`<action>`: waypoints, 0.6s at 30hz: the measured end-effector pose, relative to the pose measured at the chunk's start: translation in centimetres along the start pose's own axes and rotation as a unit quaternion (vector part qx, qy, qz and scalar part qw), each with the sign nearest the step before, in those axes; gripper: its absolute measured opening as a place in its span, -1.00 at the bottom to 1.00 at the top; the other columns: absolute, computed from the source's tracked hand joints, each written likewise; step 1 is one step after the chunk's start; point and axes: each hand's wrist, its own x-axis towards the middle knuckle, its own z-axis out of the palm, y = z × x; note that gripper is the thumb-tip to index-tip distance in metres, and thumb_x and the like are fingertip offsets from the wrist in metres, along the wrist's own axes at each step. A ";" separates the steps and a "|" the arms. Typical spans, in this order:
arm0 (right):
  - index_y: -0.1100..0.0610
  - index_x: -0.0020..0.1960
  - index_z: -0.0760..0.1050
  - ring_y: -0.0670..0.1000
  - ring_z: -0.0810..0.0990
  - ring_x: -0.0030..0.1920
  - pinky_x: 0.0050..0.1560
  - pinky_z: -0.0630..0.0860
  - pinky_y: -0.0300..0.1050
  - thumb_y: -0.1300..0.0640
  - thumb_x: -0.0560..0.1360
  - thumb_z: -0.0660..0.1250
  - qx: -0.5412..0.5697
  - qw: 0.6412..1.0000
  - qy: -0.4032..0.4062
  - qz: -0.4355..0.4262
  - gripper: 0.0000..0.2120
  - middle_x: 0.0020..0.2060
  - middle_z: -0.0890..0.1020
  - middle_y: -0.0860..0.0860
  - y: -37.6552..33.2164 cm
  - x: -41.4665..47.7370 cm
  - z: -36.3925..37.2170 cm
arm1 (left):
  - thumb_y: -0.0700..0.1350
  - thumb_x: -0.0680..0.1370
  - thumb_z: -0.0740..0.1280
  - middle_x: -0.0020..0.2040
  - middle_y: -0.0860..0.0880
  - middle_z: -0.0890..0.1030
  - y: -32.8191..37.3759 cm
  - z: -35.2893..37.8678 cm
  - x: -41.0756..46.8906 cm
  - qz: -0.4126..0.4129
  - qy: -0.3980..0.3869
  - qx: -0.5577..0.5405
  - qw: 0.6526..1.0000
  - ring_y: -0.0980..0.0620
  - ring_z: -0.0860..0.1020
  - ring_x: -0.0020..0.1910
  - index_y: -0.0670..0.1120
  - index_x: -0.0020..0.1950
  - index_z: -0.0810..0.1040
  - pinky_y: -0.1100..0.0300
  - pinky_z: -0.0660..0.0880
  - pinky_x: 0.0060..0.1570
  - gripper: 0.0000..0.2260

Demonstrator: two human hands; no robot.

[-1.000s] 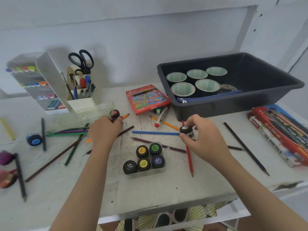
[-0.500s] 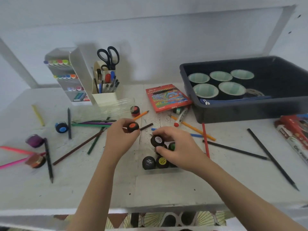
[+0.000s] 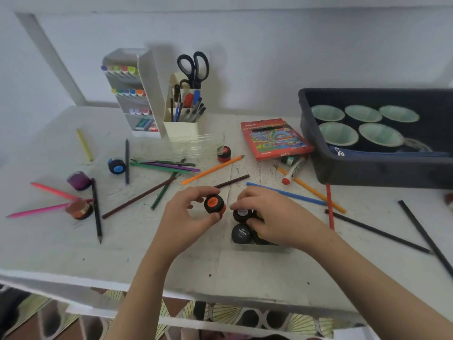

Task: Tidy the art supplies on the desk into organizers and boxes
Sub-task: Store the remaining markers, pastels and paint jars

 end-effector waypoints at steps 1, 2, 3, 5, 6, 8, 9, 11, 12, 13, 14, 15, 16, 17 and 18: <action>-0.06 0.29 0.48 -0.13 0.42 0.14 0.10 0.36 -0.31 0.22 0.49 0.29 -0.008 1.000 -0.003 -0.002 -0.60 0.16 0.47 -0.15 -0.1 0.1 0.0 | -0.16 0.34 0.50 0.01 0.25 0.59 -0.1 0.0 -0.1 0.002 -0.001 -0.002 1.000 0.29 0.48 0.03 0.15 0.06 0.59 0.56 0.27 -0.11 -0.64; -0.05 0.29 0.48 -0.13 0.42 0.14 0.11 0.37 -0.29 0.22 0.49 0.28 -0.014 1.000 -0.002 -0.006 -0.60 0.17 0.48 -0.14 -0.2 0.0 0.0 | -0.15 0.34 0.50 0.02 0.25 0.59 -0.2 0.1 -0.1 0.005 -0.004 -0.001 1.000 0.28 0.48 0.04 0.16 0.06 0.59 0.56 0.27 -0.09 -0.64; -0.04 0.29 0.48 -0.13 0.42 0.15 0.13 0.38 -0.27 0.22 0.49 0.27 -0.019 1.000 0.000 -0.011 -0.60 0.17 0.49 -0.14 -0.2 -0.1 0.0 | -0.14 0.34 0.50 0.02 0.24 0.59 -0.3 0.1 -0.1 0.008 -0.006 0.001 1.000 0.28 0.47 0.05 0.16 0.06 0.59 0.56 0.27 -0.08 -0.65; -0.04 0.29 0.49 -0.13 0.43 0.15 0.16 0.39 -0.26 0.21 0.49 0.26 -0.019 1.000 0.003 -0.019 -0.61 0.16 0.51 -0.14 -0.1 -0.2 0.1 | -0.13 0.34 0.51 0.03 0.22 0.60 -0.7 0.2 -0.2 0.013 -0.004 0.002 1.000 0.27 0.47 0.07 0.14 0.07 0.59 0.57 0.26 -0.06 -0.65; -0.04 0.28 0.49 -0.14 0.43 0.16 0.17 0.38 -0.27 0.20 0.49 0.26 -0.015 1.000 0.007 -0.019 -0.62 0.17 0.52 -0.14 0.0 -0.3 0.2 | -0.13 0.34 0.51 0.03 0.22 0.60 -0.9 0.2 -0.3 0.018 -0.005 0.004 1.000 0.27 0.46 0.07 0.14 0.08 0.59 0.57 0.25 -0.05 -0.64; -0.05 0.28 0.49 -0.18 0.40 0.17 0.15 0.28 -0.39 0.18 0.50 0.29 0.000 1.000 0.024 -0.011 -0.63 0.17 0.53 -0.15 0.3 -0.6 0.6 | -0.12 0.34 0.51 0.04 0.23 0.59 -1.0 0.3 -0.3 0.025 -0.006 0.013 1.000 0.28 0.45 0.08 0.13 0.09 0.59 0.57 0.25 -0.01 -0.64; -0.06 0.27 0.50 -0.21 0.38 0.16 0.12 0.23 -0.44 0.17 0.50 0.30 0.008 0.999 0.037 -0.004 -0.63 0.17 0.54 -0.16 0.4 -0.7 0.8 | -0.11 0.34 0.52 0.04 0.24 0.58 -1.0 0.4 -0.3 0.027 -0.007 0.018 0.999 0.28 0.45 0.09 0.14 0.10 0.59 0.55 0.25 0.00 -0.64; -0.07 0.29 0.48 -0.26 0.33 0.12 0.07 0.18 -0.50 0.16 0.49 0.33 0.021 0.998 0.062 0.007 -0.62 0.16 0.54 -0.17 0.6 -1.0 1.3 | -0.11 0.34 0.52 0.01 0.27 0.58 -1.1 0.4 -0.4 0.031 -0.002 0.025 0.999 0.27 0.44 0.08 0.15 0.09 0.59 0.51 0.28 0.03 -0.63; -0.07 0.30 0.47 -0.28 0.30 0.11 0.07 0.16 -0.51 0.16 0.49 0.33 0.025 0.997 0.074 0.011 -0.60 0.15 0.53 -0.18 0.6 -1.1 1.6 | -0.12 0.33 0.53 -0.01 0.29 0.57 -1.1 0.5 -0.4 0.032 0.002 0.025 0.999 0.26 0.44 0.06 0.15 0.07 0.59 0.49 0.28 0.04 -0.63; -0.07 0.32 0.45 -0.28 0.29 0.11 0.08 0.16 -0.51 0.15 0.49 0.33 0.027 0.996 0.085 0.014 -0.58 0.15 0.51 -0.18 0.7 -1.3 1.8 | -0.13 0.32 0.53 -0.02 0.31 0.57 -1.1 0.5 -0.4 0.035 0.005 0.025 0.999 0.26 0.44 0.06 0.16 0.06 0.58 0.49 0.28 0.04 -0.63; -0.07 0.33 0.45 -0.27 0.28 0.12 0.10 0.16 -0.50 0.15 0.49 0.33 0.031 0.995 0.092 0.016 -0.58 0.14 0.50 -0.18 0.8 -1.4 2.1 | -0.14 0.32 0.53 -0.04 0.32 0.56 -1.1 0.5 -0.4 0.038 0.008 0.027 0.999 0.25 0.44 0.05 0.17 0.05 0.58 0.49 0.28 0.05 -0.63; -0.07 0.33 0.45 -0.25 0.29 0.13 0.11 0.16 -0.48 0.15 0.49 0.33 0.034 0.995 0.097 0.019 -0.58 0.14 0.49 -0.18 0.9 -1.5 2.3 | -0.14 0.31 0.53 -0.04 0.31 0.56 -1.1 0.5 -0.4 0.044 0.009 0.032 0.998 0.25 0.45 0.05 0.16 0.05 0.59 0.48 0.28 0.05 -0.63; -0.07 0.31 0.46 -0.23 0.30 0.13 0.12 0.17 -0.46 0.14 0.49 0.33 0.036 0.994 0.101 0.020 -0.60 0.13 0.47 -0.18 0.9 -1.5 2.4 | -0.14 0.31 0.54 -0.04 0.30 0.57 -1.1 0.5 -0.4 0.052 0.009 0.040 0.998 0.24 0.45 0.05 0.15 0.04 0.59 0.46 0.28 0.07 -0.63; -0.07 0.29 0.48 -0.22 0.30 0.13 0.12 0.17 -0.44 0.13 0.48 0.33 0.038 0.994 0.103 0.021 -0.61 0.12 0.47 -0.19 1.0 -1.4 2.5 | -0.14 0.30 0.54 -0.04 0.28 0.57 -1.3 0.5 -0.4 0.058 0.009 0.047 0.997 0.23 0.45 0.05 0.14 0.04 0.60 0.43 0.28 0.09 -0.64; -0.08 0.27 0.49 -0.23 0.31 0.12 0.11 0.18 -0.44 0.12 0.47 0.32 0.040 0.993 0.105 0.021 -0.63 0.11 0.46 -0.20 1.0 -1.4 2.4 | -0.12 0.30 0.55 -0.03 0.26 0.57 -1.3 0.6 -0.4 0.062 0.008 0.054 0.997 0.21 0.44 0.06 0.14 0.03 0.61 0.41 0.28 0.11 -0.64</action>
